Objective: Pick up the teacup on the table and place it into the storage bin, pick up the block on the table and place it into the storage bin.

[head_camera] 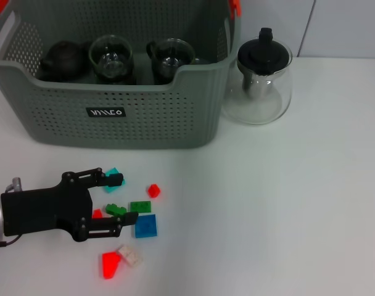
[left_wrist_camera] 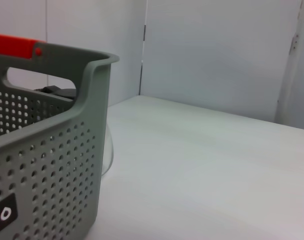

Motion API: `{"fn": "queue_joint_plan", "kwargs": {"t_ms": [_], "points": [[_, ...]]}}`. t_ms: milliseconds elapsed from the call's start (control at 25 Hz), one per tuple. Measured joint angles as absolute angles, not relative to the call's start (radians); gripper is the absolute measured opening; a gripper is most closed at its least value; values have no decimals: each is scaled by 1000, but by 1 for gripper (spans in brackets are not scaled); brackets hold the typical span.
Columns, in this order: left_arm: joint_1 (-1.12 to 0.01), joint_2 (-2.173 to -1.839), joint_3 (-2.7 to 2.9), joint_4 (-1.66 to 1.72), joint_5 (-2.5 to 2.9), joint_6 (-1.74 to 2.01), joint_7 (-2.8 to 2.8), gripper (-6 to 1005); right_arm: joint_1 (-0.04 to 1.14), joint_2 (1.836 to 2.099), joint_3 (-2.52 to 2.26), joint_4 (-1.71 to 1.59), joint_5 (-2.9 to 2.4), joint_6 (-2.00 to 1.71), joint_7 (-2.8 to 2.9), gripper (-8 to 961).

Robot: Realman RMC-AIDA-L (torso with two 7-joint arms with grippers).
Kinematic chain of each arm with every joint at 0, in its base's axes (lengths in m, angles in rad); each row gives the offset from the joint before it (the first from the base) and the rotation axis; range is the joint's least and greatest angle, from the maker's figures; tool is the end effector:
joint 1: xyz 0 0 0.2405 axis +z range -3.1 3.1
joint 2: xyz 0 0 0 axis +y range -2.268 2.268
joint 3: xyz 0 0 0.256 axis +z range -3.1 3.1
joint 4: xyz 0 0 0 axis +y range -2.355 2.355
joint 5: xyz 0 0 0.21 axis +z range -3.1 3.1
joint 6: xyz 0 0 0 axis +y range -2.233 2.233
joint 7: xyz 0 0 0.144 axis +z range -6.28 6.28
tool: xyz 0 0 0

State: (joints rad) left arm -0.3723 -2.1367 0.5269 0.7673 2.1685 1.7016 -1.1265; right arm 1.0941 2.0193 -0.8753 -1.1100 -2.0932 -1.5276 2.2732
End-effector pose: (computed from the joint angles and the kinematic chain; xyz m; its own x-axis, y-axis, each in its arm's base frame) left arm -0.3053 0.2692 0.0041 0.8613 0.2347 0.4507 0.3634 -0.9045 -0.2233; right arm -0.0076 0.4301 0.0671 0.8763 -0.2711 -0.3983 -0.3500 -0.9263 -0.1395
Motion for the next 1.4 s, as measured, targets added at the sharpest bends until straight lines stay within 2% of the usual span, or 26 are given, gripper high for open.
{"fn": "queue_joint_plan", "kwargs": {"t_ms": [320,480,880,1240,1400], "points": [[-378,-2136,528,765,2174,1696,-1131,812,1250,2074,-1041,-844,-2435,-1144,2276,204],[-379,-2135,528,766,2175,1696,-1133,812,1283,2095,-1078,-733,-2525,-1007,2288,205],[-378,-2135,528,760,2176,1694,-1133,812,1283,2098,-1160,-590,-2536,-788,2296,205],[-379,-2135,528,761,2171,1693,-1134,812,1279,2100,-1173,-587,-2541,-772,2306,216],[-379,-2135,528,761,2171,1693,-1134,812,1277,2100,-1175,-596,-2542,-772,2314,297]]}}
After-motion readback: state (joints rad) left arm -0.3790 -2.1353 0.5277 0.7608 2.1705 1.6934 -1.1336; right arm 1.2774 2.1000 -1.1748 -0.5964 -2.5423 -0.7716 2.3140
